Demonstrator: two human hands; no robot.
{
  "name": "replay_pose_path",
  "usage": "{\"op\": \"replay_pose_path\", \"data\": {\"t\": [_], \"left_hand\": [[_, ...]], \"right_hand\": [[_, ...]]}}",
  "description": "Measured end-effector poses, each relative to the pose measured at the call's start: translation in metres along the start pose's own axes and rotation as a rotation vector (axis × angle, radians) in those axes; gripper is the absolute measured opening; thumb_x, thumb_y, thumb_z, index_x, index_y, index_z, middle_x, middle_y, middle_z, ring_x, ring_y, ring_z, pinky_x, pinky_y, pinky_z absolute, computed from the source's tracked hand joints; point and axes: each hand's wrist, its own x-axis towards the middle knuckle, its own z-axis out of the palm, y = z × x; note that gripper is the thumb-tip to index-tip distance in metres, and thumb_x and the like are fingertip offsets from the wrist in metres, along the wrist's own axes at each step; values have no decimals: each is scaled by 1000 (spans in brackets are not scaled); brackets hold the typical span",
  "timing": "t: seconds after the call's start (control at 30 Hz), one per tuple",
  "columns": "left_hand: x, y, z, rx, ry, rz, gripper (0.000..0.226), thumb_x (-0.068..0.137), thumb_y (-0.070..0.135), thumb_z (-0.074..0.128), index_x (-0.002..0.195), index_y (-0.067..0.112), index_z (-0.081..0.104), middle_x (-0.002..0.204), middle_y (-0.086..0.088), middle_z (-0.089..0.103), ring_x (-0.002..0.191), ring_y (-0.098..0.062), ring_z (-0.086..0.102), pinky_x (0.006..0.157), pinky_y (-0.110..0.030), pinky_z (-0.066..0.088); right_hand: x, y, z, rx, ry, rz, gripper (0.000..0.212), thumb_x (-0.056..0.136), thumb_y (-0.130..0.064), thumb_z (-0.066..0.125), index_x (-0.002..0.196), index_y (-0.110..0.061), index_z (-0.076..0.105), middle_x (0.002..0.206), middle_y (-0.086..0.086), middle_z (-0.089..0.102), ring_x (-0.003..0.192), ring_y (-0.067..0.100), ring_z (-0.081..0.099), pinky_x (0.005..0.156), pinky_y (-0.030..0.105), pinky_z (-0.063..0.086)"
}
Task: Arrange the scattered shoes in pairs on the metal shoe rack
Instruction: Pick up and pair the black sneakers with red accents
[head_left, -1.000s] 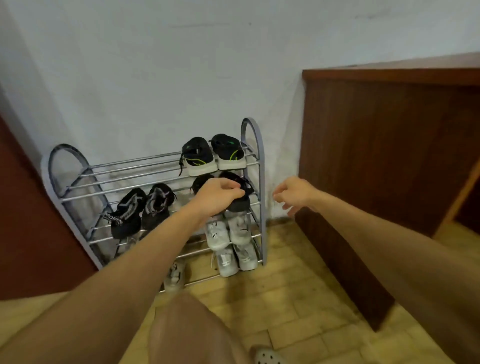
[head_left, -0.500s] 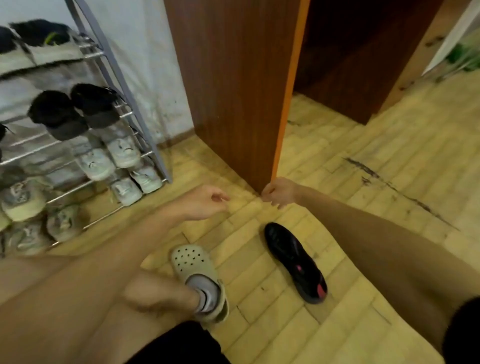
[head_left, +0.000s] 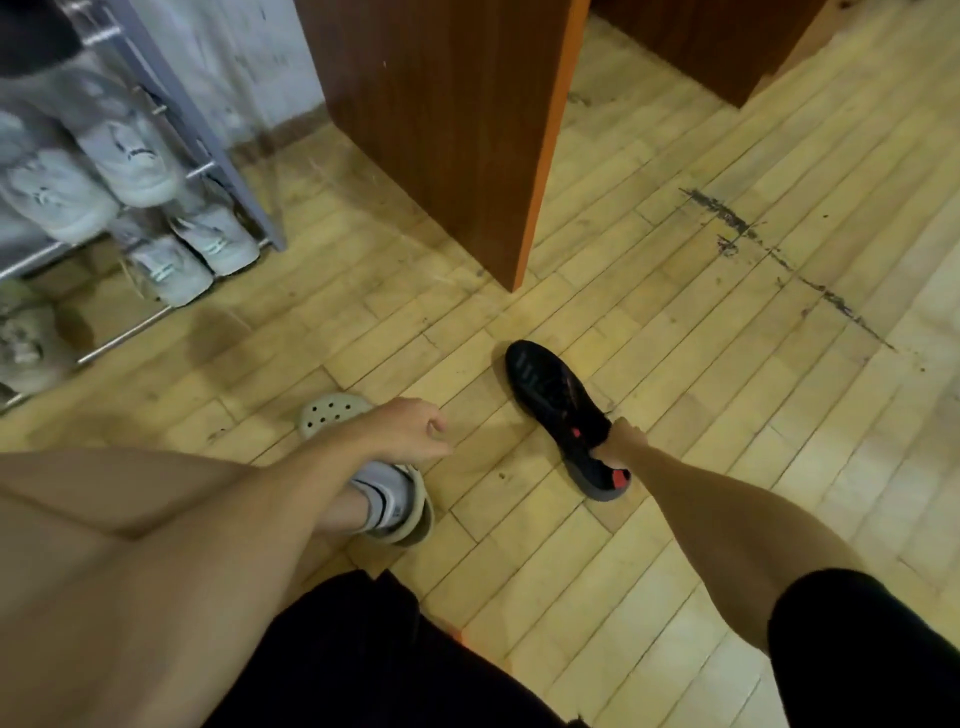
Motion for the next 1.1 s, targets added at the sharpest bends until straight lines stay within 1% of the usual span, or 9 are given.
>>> {"op": "replay_pose_path", "data": {"t": [0.27,0.53,0.63,0.7,0.77,0.83,0.87,0.93,1.1], "left_hand": [[8,4,5,-1,-24,39,51,88,37,60,136,20,51,142,-2,46,128,-19,47,98,-29,39],[6,-4,-3,-157,73,-10,47,84,34,65,127,20,57,133,-2,54,121,-19,51,90,-26,40],[1,-2,-10,-257,126,-25,11,85,29,63,95,25,65,96,3,55,97,-18,54,76,-25,39],[-4,-1,-18,-350,170,-34,25,83,24,61,66,29,44,74,5,39,72,-17,43,61,-27,30],[-17,-4,-34,-407,214,-39,31,84,22,58,63,25,35,68,5,34,64,-14,35,62,-30,28],[-37,-10,-56,-453,263,-60,12,91,20,55,79,20,52,80,2,46,71,-12,43,69,-30,37],[-48,-17,-68,-492,308,-66,11,92,20,55,101,17,59,96,-2,54,84,-14,49,75,-31,42],[-72,-35,-93,-586,429,-110,42,92,22,56,133,17,49,128,-4,54,102,-17,49,77,-28,48],[-143,-93,-143,-757,652,-249,48,89,35,61,127,8,47,125,-11,50,106,-25,53,83,-37,48]], "right_hand": [[3,-4,15,-8,-98,49,73,83,-30,73,139,-1,36,130,19,52,114,35,57,88,37,54],[-12,-29,-6,166,-236,-75,51,81,-3,74,127,4,54,109,15,59,93,34,63,76,51,60],[-30,-64,-15,250,-280,-197,46,83,-7,73,125,5,57,111,17,64,91,32,67,73,48,61],[-45,-95,-22,271,-280,-270,46,84,-11,72,124,8,57,109,18,67,83,29,69,63,41,62],[-61,-130,-30,279,-280,-352,45,85,-11,72,123,8,57,105,16,67,74,24,68,55,35,61],[-79,-168,-38,267,-282,-437,43,86,-13,71,123,7,59,106,16,69,74,23,68,54,32,61],[-90,-188,-42,261,-275,-487,43,86,-14,71,122,6,59,108,16,70,77,25,69,55,32,61],[-116,-226,-52,269,-267,-594,39,86,-14,71,120,2,60,107,13,69,83,26,69,58,32,61],[-200,-315,-75,272,-255,-878,24,85,-8,72,104,-9,59,101,10,68,90,29,67,64,38,61]]}}
